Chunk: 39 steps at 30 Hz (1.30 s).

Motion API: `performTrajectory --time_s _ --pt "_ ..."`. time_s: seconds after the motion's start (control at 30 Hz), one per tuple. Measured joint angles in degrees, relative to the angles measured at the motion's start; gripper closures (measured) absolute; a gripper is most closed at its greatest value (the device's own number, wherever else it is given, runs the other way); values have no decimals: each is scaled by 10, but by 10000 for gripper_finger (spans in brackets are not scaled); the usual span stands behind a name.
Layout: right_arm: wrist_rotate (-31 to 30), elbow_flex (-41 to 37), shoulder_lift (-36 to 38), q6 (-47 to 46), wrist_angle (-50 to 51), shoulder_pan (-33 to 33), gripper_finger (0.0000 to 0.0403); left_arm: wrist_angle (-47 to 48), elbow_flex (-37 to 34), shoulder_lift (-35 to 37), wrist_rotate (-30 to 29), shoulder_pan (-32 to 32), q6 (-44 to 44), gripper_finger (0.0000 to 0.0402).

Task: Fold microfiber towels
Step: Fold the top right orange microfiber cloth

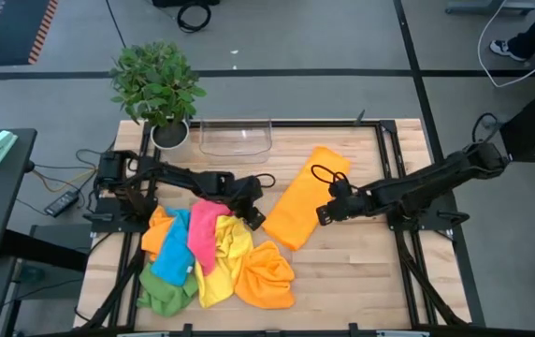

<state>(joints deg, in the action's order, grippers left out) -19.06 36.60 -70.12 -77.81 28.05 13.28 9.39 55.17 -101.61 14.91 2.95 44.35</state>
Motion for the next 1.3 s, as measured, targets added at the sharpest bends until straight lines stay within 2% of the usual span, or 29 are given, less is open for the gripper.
performTrajectory --time_s 0.27,0.4,0.6,0.83,0.93,1.03,1.17,1.23,1.3 --pt "0 0 1 -17 1 8 401 -41 -14 0 6 1 4 240" --pt "-3 0 1 -18 1 7 401 -53 -14 -6 -12 0 11 192" --pt "-10 0 2 -14 0 2 401 -124 -3 -68 12 0 44 170" --pt "3 0 1 9 1 -2 401 -120 1 -75 33 12 53 193" --pt "5 0 1 19 8 -2 401 -115 1 -75 37 14 54 222" --pt "3 0 9 55 10 -23 401 -110 1 -75 35 14 60 268" --pt "23 15 31 149 12 -108 395 -105 0 -75 33 14 60 341" --pt "68 31 34 219 10 -171 389 -103 -1 -76 33 13 57 378" --pt "124 45 31 292 7 -249 381 -103 -1 -76 30 13 59 392"
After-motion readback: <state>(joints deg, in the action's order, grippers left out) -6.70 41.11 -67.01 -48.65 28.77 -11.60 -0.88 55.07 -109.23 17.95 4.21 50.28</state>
